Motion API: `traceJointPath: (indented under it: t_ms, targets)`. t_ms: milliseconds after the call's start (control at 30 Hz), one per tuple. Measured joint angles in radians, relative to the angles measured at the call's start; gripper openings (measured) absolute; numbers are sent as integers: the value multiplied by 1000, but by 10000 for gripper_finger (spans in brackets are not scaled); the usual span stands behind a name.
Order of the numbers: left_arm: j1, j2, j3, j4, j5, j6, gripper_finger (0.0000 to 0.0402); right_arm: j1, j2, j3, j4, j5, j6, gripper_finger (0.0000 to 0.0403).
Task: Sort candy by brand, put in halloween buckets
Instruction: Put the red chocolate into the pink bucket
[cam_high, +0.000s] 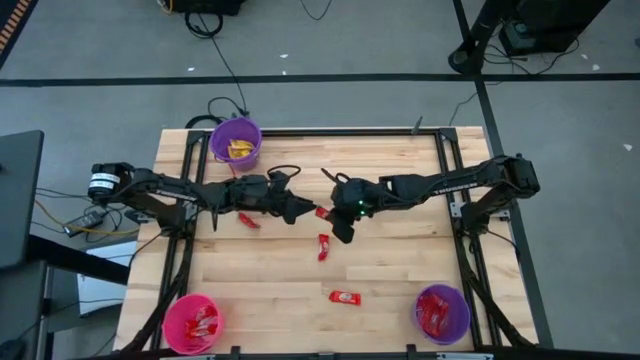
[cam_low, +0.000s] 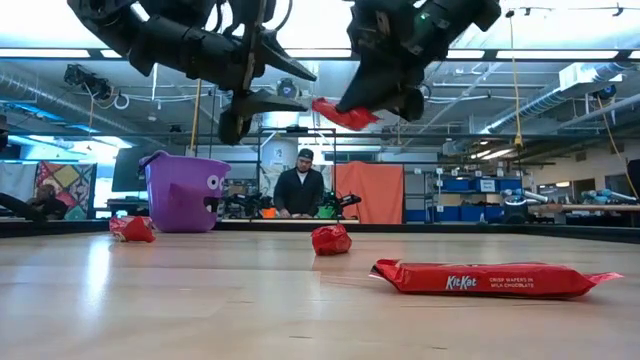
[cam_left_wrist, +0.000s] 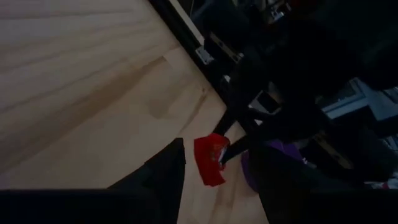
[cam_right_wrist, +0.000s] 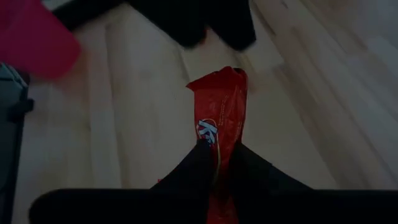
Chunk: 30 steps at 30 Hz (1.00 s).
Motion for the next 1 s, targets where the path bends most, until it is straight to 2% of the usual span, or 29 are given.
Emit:
traceJointPath:
  t_ms: [167, 367, 467, 700, 800, 900, 1000]
  targets:
    - [-1, 0, 0, 28, 33, 39, 189, -6, 0, 7, 56, 0, -2, 59]
    - [0, 21, 0, 27, 19, 54, 183, -8, 0, 8, 93, -5, -19, 59]
    - [0, 21, 0, 25, -7, 60, 155, -8, 0, 8, 93, -8, -21, 59]
    - [0, 21, 0, 48, -20, 79, 20, -9, 0, 8, 86, -8, -26, 59]
    - [0, 21, 0, 51, -18, 78, 13, -9, 0, 8, 85, -1, -23, 59]
    - [2, 19, 0, 48, 8, 77, 8, -9, 0, 8, 75, 61, 47, 65]
    - [2, -26, 1, -44, 38, 75, 2, -17, 0, 11, 44, 79, 74, 81]
